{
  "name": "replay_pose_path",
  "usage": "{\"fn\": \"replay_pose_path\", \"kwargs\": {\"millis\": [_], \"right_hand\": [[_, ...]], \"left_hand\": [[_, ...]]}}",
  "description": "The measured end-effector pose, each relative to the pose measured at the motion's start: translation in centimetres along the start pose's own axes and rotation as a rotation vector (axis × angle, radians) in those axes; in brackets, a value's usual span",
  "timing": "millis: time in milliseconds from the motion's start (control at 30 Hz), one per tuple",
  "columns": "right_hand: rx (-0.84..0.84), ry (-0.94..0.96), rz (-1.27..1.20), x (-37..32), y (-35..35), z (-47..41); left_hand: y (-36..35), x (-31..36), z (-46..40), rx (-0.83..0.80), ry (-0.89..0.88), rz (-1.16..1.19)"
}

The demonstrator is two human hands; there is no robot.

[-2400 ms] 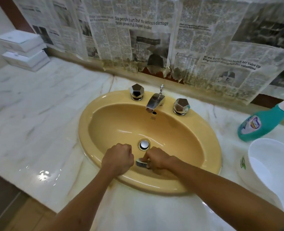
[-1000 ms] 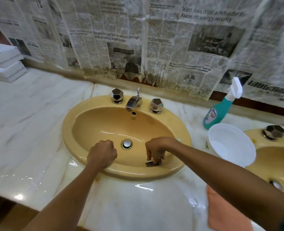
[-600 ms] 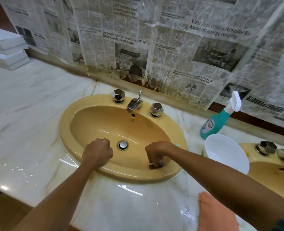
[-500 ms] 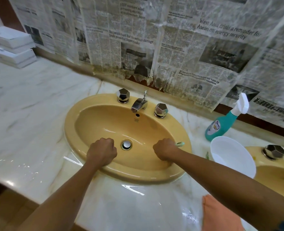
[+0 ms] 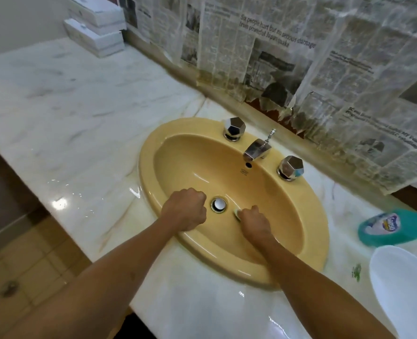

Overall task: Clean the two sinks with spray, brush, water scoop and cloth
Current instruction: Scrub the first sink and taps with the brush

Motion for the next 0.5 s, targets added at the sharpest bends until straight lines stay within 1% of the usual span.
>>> {"fn": "replay_pose_path", "kwargs": {"millis": [67,100,167,233,300,333,367,467,500], "right_hand": [[-0.023,0.079,-0.186,-2.1,-1.0,-1.0],[-0.07,0.145,-0.267,-2.9,-1.4,-1.4],[-0.146,0.266,-0.296,-2.8,-0.9,-2.1],[-0.137,0.231,-0.13,-0.6,0.7,-3.2],[-0.034,0.15,0.084,2.0,2.2,-3.9],[-0.052,0.161,0.18,2.2,2.5,-3.8],[-0.119,0.208,0.251,1.8,2.6,-3.4],[-0.431,0.362,0.454,0.0,2.3,-1.8],[-0.475,0.386,0.571,-0.3,3.1,-1.5]], "left_hand": [[-0.1,0.0,-0.1,-0.001,-0.014,0.0],[-0.2,-0.1,-0.1,0.0,-0.025,-0.001],[-0.3,-0.1,-0.2,-0.006,-0.036,0.007],[-0.4,-0.2,-0.3,-0.013,-0.031,0.022],[-0.5,-0.2,-0.4,-0.016,-0.032,0.022],[-0.5,-0.2,-0.4,-0.014,-0.037,0.017],[-0.5,-0.1,-0.4,-0.011,-0.045,0.014],[-0.5,0.0,-0.5,0.011,-0.062,0.015],[-0.5,-0.1,-0.4,0.017,-0.062,0.021]]}}
Point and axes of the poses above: each hand's wrist, its own z-axis away from the middle knuckle, its own y-axis out of the back of the hand, x = y × z, the point moved 4 cm from there along -z, towards the middle knuckle, and after that the axes turned 7 degrees about y, right-handed, at the moved point
